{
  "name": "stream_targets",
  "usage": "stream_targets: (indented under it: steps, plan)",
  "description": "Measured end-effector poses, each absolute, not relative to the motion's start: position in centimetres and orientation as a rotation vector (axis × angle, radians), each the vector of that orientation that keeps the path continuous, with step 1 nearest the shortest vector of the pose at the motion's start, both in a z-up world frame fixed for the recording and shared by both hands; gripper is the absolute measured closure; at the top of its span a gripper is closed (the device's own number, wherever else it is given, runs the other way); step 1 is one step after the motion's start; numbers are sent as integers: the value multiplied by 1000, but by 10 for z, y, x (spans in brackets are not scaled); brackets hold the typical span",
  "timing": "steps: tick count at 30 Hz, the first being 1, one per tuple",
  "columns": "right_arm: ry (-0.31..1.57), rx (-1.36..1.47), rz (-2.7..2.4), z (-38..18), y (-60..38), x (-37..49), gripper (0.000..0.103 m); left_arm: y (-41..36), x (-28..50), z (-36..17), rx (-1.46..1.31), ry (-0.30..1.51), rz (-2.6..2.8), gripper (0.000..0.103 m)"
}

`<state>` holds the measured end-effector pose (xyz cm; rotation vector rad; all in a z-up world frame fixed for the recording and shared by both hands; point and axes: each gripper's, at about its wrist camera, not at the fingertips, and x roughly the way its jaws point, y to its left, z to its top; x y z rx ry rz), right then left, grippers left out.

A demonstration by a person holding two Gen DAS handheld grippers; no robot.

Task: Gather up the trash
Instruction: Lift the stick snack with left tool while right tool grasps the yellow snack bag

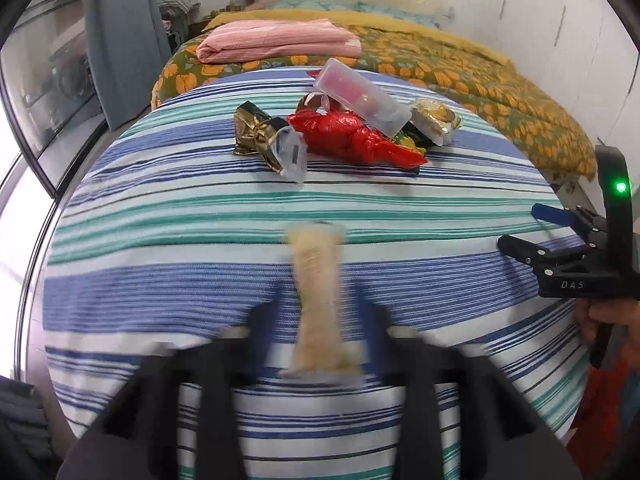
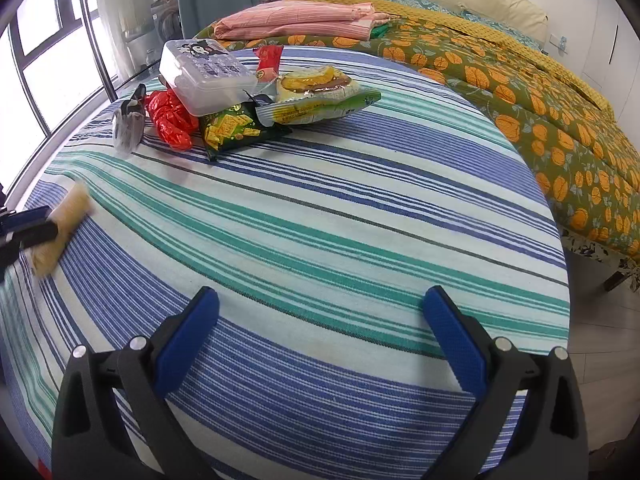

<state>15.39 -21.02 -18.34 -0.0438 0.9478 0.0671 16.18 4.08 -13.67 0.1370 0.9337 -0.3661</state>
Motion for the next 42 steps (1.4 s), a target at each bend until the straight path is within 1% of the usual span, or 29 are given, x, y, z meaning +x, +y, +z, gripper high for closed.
stream_targets:
  steps: [1,4,6,8,13,15,18,20,24,28,29,30,31,33,34,36,37,38,42]
  plan:
    - [948,-44,67,-183,-210,154,5,39,162,-139,139,921,-348,34]
    - [948,-44,67,-183,-210,154,5,38,173,-151,127,942,-300,32]
    - [947,-44,68,-184,-210,154,5,40,178,-158,119,951,-274,28]
    - [948,-42,69,-184,-210,153,5,38,178,-161,159,932,-240,18]
    - [979,-5,59,-179,-214,162,5,43,184,-163,142,955,-243,6]
    - [954,117,31,-163,-226,172,5,43,186,-164,147,957,-242,5]
    - [916,375,-26,-131,-246,205,5,43,188,-163,146,957,-240,5]
    - [921,459,-64,-122,-249,229,5,43,189,-163,146,957,-241,5]
    - [1029,544,-125,-130,-234,281,5,43,189,-163,146,958,-241,5]
    - [1039,551,-243,-139,-224,310,6,42,188,-163,144,958,-242,4]
    - [1046,559,-244,-141,-222,313,11,43,188,-163,144,957,-242,4]
    - [1058,565,-239,-144,-220,315,20,43,188,-163,144,958,-242,4]
    - [1078,549,-240,-147,-217,319,23,43,188,-163,144,958,-242,4]
    - [1076,538,-246,-150,-223,320,37,43,188,-163,143,958,-243,4]
    - [1059,537,-242,-150,-229,319,40,42,188,-163,143,958,-243,4]
    - [1038,490,-218,-147,-235,318,52,42,188,-163,142,958,-244,4]
    - [1032,454,-196,-143,-238,316,56,42,188,-163,142,958,-243,4]
    - [1030,417,-177,-141,-240,313,58,43,188,-163,143,958,-243,4]
    - [1024,342,-25,-129,-254,293,59,42,188,-163,143,958,-243,5]
